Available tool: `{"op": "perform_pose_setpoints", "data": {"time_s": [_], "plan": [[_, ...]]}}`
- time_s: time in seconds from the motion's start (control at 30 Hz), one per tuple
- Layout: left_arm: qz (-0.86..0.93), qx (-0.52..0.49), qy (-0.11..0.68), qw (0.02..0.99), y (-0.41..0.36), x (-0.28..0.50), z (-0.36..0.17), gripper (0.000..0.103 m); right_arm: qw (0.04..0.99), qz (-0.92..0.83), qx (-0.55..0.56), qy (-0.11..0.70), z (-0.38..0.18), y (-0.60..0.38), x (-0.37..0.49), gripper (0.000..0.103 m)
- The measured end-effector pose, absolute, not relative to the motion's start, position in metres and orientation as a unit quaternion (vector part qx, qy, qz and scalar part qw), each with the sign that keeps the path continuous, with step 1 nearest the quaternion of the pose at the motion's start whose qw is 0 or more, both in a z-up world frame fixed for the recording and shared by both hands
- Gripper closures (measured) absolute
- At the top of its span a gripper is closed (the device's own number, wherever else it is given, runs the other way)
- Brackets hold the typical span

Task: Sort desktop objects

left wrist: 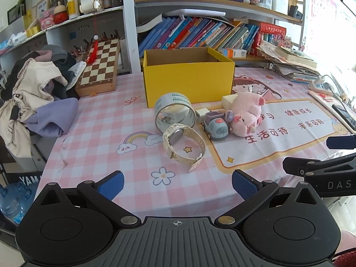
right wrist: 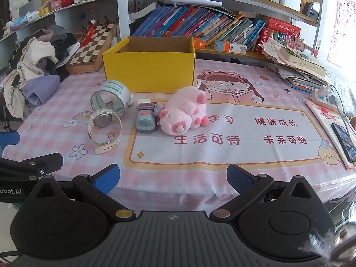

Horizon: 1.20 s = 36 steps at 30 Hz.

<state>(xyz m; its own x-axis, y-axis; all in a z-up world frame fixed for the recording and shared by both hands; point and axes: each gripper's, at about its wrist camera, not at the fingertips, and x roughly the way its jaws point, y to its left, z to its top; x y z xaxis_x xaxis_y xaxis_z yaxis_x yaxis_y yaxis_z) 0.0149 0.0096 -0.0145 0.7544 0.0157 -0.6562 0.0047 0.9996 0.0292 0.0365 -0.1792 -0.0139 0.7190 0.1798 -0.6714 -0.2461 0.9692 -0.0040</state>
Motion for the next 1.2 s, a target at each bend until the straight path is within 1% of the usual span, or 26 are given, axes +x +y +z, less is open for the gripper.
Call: {"op": "perform_pose_setpoints", "data": {"time_s": [0.27, 0.83, 1.2], "plan": [[-0.005, 0.013, 0.352, 0.936, 0.01, 0.014, -0.014, 0.0, 0.922, 0.129, -0.034, 0.364, -0.013, -0.178, 0.038, 0.0], [-0.011, 0.012, 0.358, 0.934, 0.018, 0.015, -0.016, 0.0, 0.924, 0.123, -0.046, 0.359, -0.016, -0.17, 0.034, 0.0], [0.004, 0.03, 0.36, 0.932, 0.018, 0.02, -0.014, 0.0, 0.924, 0.14, -0.02, 0.356, -0.019, -0.172, 0.042, 0.0]]}}
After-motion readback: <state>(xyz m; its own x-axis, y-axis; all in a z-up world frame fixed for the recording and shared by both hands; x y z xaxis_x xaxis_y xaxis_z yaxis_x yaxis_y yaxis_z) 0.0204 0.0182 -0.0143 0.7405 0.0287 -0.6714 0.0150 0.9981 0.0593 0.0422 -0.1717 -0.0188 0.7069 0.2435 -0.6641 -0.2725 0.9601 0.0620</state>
